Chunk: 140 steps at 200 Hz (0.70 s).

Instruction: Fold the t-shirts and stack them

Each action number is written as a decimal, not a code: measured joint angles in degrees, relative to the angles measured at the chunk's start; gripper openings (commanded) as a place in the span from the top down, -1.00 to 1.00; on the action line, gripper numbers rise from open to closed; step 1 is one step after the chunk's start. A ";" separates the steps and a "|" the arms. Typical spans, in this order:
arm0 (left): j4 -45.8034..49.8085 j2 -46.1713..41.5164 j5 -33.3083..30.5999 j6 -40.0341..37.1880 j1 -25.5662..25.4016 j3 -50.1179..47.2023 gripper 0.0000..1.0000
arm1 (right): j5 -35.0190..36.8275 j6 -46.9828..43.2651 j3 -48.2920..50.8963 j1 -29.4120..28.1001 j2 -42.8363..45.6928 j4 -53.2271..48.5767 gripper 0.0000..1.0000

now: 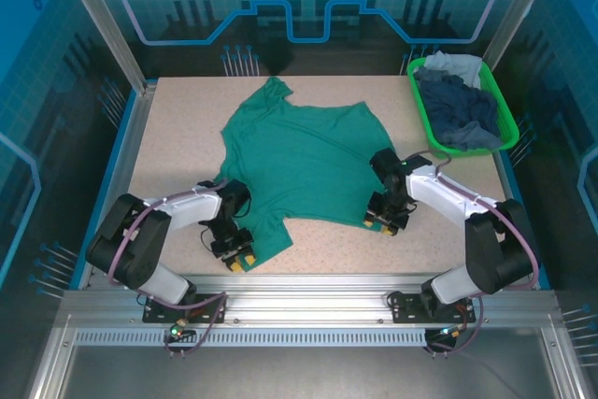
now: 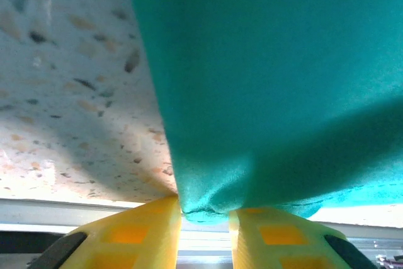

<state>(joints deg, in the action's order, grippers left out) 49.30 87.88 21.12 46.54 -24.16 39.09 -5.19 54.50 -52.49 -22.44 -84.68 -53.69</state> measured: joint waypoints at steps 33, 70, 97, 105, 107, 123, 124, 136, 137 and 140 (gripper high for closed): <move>1.20 -0.24 -1.38 -0.33 -0.37 0.13 0.84 | 0.22 0.00 0.04 0.48 0.04 0.17 0.16; 1.36 -0.96 -1.79 -0.44 -0.74 0.26 1.00 | 0.22 0.00 0.04 1.70 0.04 0.81 0.15; 0.94 -1.49 -2.12 -0.57 -0.98 1.38 1.00 | 0.15 1.11 0.22 1.90 0.04 1.90 0.13; 0.96 -2.12 -2.27 -0.61 -0.98 1.70 1.00 | 0.02 1.51 0.50 2.03 0.04 2.49 0.13; 0.94 -2.34 -2.27 -0.61 -0.98 1.75 1.00 | -0.02 1.57 0.57 2.10 0.04 2.60 0.13; 1.22 -3.91 -2.45 -0.66 -0.98 1.92 1.00 | -0.26 2.29 1.09 2.73 -0.07 3.63 0.13; 1.22 -3.98 -2.45 -0.66 -0.98 1.92 1.00 | -0.24 2.34 1.09 2.78 -0.07 3.67 0.13; 1.57 -4.90 -2.69 -1.20 -0.98 1.92 1.00 | -0.28 2.54 1.20 3.21 -0.70 4.61 0.14; 1.60 -4.94 -2.71 -1.29 -0.98 1.92 1.00 | -0.28 2.54 1.27 3.28 -0.79 4.81 0.14; 1.70 -5.14 -2.78 -1.51 -0.98 1.92 1.00 | -0.26 2.54 1.44 3.37 -1.01 5.20 0.14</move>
<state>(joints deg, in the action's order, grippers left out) 51.00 82.74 18.35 45.04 -25.15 41.01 -5.45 57.04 -51.05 -19.07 -85.69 -48.49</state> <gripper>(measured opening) 0.051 0.433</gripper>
